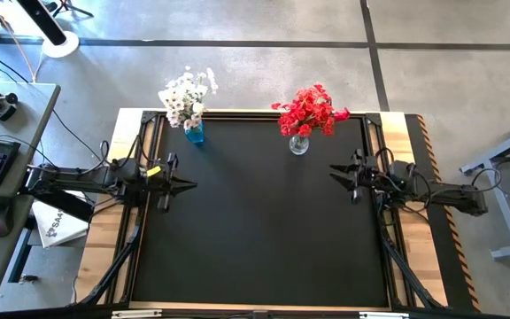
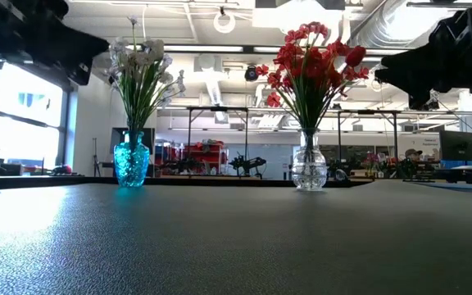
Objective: Sort flowers into vase by color
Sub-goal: Return to Home Position
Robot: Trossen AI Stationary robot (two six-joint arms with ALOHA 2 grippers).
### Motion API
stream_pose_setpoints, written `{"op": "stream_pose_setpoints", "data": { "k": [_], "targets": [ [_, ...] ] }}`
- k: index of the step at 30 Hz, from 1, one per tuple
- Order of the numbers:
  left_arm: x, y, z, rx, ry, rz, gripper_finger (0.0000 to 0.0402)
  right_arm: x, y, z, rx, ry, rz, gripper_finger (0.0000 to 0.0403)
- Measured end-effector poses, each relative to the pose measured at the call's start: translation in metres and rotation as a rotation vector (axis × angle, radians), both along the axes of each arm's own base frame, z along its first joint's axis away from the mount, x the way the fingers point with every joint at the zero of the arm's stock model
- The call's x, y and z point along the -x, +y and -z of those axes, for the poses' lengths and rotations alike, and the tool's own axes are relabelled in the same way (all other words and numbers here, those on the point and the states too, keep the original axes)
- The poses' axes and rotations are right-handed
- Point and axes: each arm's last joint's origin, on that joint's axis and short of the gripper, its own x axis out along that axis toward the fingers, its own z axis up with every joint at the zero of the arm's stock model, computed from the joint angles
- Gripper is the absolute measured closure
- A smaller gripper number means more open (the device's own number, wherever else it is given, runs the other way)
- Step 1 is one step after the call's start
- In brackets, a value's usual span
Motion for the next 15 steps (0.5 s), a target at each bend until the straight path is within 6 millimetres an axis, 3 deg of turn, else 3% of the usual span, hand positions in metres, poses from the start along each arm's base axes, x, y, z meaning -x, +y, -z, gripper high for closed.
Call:
{"op": "stream_pose_setpoints", "data": {
  "k": [8,15],
  "targets": [
    [0.01,0.008,0.016,-0.042,-0.056,-0.114,0.0397,0.0,0.004,-0.001,-0.015,-0.017,-0.063,0.0265],
    [0.017,0.014,0.022,-0.05,-0.135,-0.06,0.0397,-0.001,0.006,-0.001,-0.015,-0.016,-0.085,0.0265]
  ]
}}
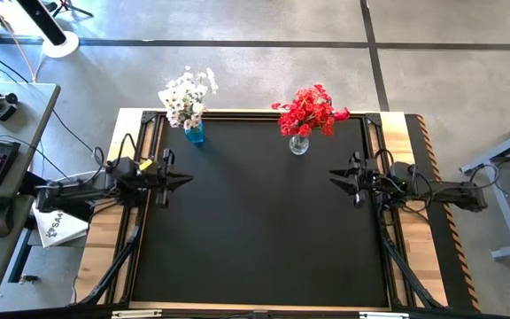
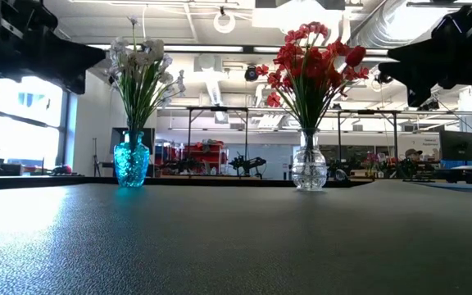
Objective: Sort flowers into vase by color
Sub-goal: Return to Home Position
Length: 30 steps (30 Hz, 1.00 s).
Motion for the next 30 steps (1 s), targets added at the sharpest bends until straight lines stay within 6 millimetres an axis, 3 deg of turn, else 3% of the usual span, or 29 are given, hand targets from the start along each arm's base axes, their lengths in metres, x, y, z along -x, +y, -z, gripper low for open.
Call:
{"op": "stream_pose_setpoints", "data": {
  "k": [11,21,24,28,30],
  "targets": [
    [0.0,0.0,0.006,-0.032,0.027,0.095,0.0397,0.0,0.009,0.0,0.06,0.007,-0.096,0.0265],
    [-0.001,0.0,0.007,0.007,0.047,0.101,0.0397,0.0,0.01,0.001,0.145,0.019,-0.001,0.0269],
    [-0.002,0.001,0.008,0.008,0.055,0.099,0.0397,0.0,0.011,0.002,0.155,0.029,-0.011,0.0295],
    [-0.002,0.001,0.008,0.009,0.057,0.091,0.0397,0.0,0.011,0.003,0.178,0.048,-0.013,0.0374],
    [-0.002,0.001,0.008,0.009,0.057,0.09,0.0397,-0.001,0.011,0.004,0.19,0.054,-0.019,0.0394]
  ]
}}
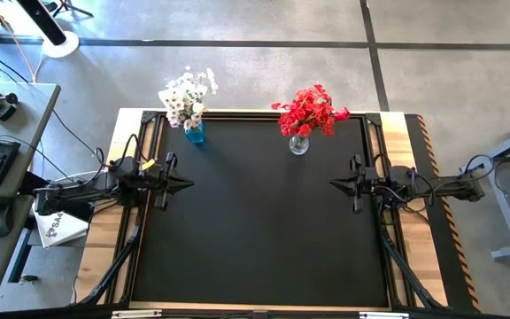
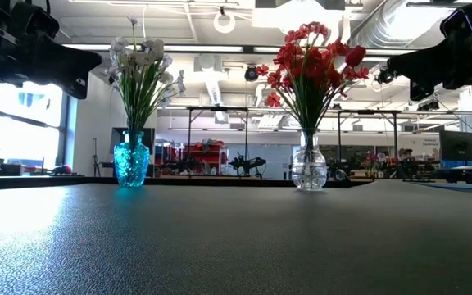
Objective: Sort flowers into vase by color
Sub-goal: Return to Home Position
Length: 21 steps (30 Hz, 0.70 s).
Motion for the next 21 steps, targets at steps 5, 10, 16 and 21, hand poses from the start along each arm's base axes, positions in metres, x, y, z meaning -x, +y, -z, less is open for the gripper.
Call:
{"op": "stream_pose_setpoints", "data": {
  "k": [5,10,16,21],
  "targets": [
    [0.0,0.0,0.0,0.0,0.0,-0.001,0.0397,-0.0001,0.0,0.0008,0.018,0.009,0.0,0.04],
    [0.0,0.0001,0.0,0.0,0.0,-0.002,0.0397,0.0,0.0,0.0004,0.013,0.005,0.0,0.0391],
    [0.0,0.0001,0.0,0.0,0.0,-0.002,0.0397,-0.0002,0.0,0.0033,-0.07,0.03,-0.006,0.0389],
    [0.0,0.0,0.0,0.001,0.0,-0.002,0.0397,-0.0002,0.0,0.0036,-0.084,0.033,-0.007,0.0389]
  ]
}}
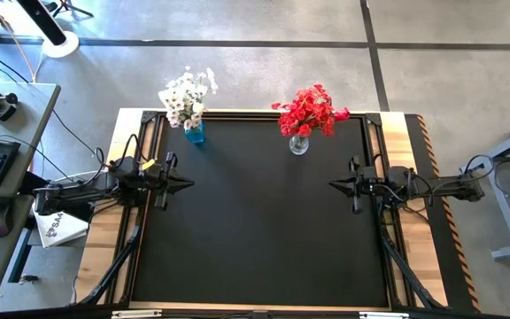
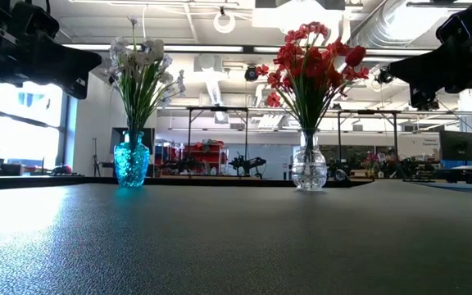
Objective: Sort flowers into vase by color
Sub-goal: Return to Home Position
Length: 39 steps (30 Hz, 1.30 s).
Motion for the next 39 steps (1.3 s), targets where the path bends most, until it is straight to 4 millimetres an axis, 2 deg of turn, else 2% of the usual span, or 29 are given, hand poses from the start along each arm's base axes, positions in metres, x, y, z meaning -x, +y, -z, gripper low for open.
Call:
{"op": "stream_pose_setpoints", "data": {
  "k": [9,20,39],
  "targets": [
    [0.0,0.0,-0.0002,0.0,-0.001,0.0,0.0397,0.0,0.0,0.0001,0.0,0.001,0.0,0.0389],
    [0.0007,-0.0093,-0.0022,-0.002,-0.023,0.082,0.0397,0.0001,0.0,-0.0001,0.0,-0.001,0.0,0.0389],
    [0.0003,-0.0093,-0.0015,-0.001,-0.014,0.081,0.0397,0.0001,0.0,-0.0001,0.0,-0.001,0.0,0.0389]
  ]
}}
